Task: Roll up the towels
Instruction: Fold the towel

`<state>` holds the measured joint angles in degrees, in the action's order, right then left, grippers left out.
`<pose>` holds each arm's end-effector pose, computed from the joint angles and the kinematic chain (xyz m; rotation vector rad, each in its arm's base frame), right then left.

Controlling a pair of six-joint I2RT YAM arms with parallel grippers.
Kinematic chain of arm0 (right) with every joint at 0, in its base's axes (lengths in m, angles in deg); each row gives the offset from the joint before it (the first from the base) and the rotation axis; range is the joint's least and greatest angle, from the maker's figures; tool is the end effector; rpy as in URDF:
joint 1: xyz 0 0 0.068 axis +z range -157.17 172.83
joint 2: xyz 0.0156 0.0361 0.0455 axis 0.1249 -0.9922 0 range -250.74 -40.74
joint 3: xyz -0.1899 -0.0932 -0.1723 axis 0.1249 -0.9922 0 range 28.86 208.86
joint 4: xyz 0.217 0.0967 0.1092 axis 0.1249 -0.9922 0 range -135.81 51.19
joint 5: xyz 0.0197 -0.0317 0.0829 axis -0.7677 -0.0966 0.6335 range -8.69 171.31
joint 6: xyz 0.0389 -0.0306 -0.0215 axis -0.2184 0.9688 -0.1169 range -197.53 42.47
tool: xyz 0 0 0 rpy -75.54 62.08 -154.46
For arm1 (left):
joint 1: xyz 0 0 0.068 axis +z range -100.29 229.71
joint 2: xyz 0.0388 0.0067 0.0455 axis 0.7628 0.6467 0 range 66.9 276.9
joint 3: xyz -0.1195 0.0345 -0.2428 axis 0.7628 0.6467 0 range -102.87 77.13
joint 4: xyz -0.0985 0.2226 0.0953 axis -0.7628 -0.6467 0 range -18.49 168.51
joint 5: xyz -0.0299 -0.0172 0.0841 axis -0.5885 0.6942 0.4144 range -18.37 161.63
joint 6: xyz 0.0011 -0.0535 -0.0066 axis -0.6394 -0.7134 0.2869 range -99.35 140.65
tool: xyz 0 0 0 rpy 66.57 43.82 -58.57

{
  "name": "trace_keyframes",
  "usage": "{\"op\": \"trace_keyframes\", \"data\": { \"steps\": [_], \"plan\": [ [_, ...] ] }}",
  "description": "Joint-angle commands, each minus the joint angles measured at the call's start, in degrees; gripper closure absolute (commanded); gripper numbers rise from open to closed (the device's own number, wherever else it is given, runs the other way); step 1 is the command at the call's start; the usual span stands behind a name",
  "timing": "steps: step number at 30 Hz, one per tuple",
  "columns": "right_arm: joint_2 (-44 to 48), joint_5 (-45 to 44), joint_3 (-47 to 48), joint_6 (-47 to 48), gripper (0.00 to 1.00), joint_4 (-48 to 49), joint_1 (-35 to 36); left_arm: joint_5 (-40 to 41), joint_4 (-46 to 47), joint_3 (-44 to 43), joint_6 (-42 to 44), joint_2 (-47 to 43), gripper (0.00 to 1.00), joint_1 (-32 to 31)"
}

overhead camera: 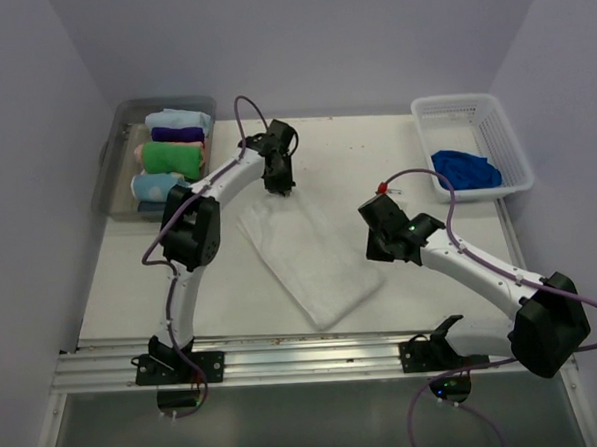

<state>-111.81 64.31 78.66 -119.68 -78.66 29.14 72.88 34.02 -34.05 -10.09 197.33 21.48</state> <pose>0.1968 0.1318 0.2357 0.2292 2.5576 0.1208 0.4327 -0.2314 0.1921 -0.0666 2.7171 -0.2860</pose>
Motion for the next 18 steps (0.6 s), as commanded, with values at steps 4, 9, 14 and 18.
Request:
{"op": "trace_keyframes", "data": {
  "steps": [4, 9, 14, 18],
  "plan": [
    [-1.9, 0.2, 1.9, 2.9, 0.94, 1.5, 0.1, 6.0, -3.2, 3.8, 1.6, -14.6, 0.8, -0.5],
    [-5.1, 2.0, 3.4, 4.6, 0.94, 2.7, 0.1, 7.8, -2.4, 13.8, 1.2, -19.7, 0.81, -0.2],
    [-10.0, 2.9, 5.0, 9.6, 0.93, 2.9, 0.0, 5.2, 2.4, 22.6, 1.7, -18.4, 0.83, 0.8],
    [-13.5, 4.4, 4.7, 11.8, 0.95, 4.8, 0.1, 4.8, 3.1, 21.9, 2.3, -12.5, 0.86, 1.2]
  ]
}}
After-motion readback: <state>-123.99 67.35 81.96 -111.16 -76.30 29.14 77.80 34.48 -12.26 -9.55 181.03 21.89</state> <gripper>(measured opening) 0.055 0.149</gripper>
